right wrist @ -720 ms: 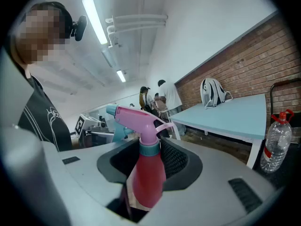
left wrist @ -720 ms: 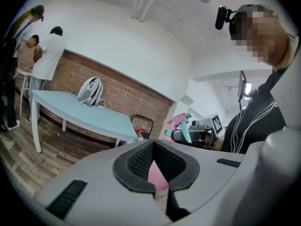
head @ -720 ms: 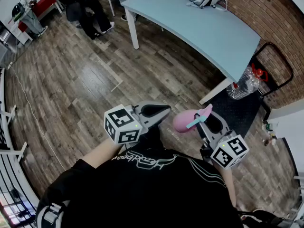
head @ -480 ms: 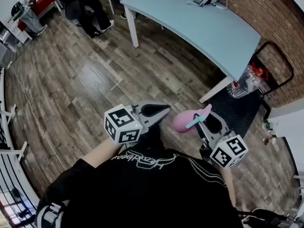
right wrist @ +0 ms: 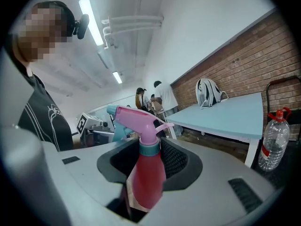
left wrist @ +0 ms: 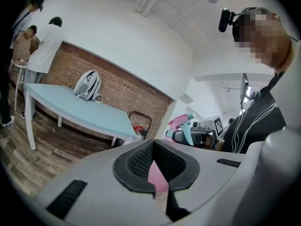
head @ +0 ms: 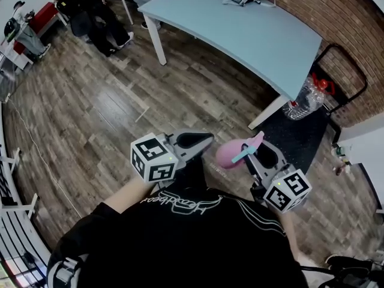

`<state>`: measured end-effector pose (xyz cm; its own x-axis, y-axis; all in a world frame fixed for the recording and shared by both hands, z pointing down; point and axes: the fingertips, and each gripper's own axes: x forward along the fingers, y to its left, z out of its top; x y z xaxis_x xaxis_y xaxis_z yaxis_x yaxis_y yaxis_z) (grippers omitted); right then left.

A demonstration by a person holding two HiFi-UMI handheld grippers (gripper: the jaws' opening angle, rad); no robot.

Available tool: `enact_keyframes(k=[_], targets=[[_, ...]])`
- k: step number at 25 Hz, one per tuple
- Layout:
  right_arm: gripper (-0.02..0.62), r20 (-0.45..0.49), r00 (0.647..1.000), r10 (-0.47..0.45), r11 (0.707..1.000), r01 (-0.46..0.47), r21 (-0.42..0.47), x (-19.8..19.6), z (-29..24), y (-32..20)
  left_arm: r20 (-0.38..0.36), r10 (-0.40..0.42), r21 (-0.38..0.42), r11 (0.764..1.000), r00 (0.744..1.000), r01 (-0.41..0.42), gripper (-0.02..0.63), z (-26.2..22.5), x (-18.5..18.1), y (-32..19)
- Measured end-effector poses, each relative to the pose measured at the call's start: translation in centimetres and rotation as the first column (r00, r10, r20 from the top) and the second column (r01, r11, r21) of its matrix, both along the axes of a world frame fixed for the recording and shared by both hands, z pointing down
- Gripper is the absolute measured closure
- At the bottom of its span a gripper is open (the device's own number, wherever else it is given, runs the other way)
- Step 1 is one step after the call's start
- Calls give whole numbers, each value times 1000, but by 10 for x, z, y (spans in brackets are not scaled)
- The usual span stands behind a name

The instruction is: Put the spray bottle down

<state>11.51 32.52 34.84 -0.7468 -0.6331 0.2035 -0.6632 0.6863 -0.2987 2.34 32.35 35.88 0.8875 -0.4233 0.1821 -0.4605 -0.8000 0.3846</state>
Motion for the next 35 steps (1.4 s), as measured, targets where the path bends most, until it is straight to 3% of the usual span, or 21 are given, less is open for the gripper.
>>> enact_keyframes(k=[5, 12, 24, 35], targets=[[460, 8, 1000, 28, 999, -28, -30, 5, 11, -45, -5, 17, -31, 999, 1000, -17, 600, 9, 3, -46], [460, 34, 998, 60, 995, -57, -76, 0, 29, -156, -3, 19, -99, 995, 1000, -19, 600, 32, -7, -155], [460, 36, 998, 43, 999, -41, -30, -58, -3, -369, -39, 11, -68, 998, 999, -14, 600, 5, -62, -369], [461, 5, 997, 82, 997, -82, -7, -56, -6, -432, -37, 65, -41, 997, 997, -66, 600, -3, -53, -436]])
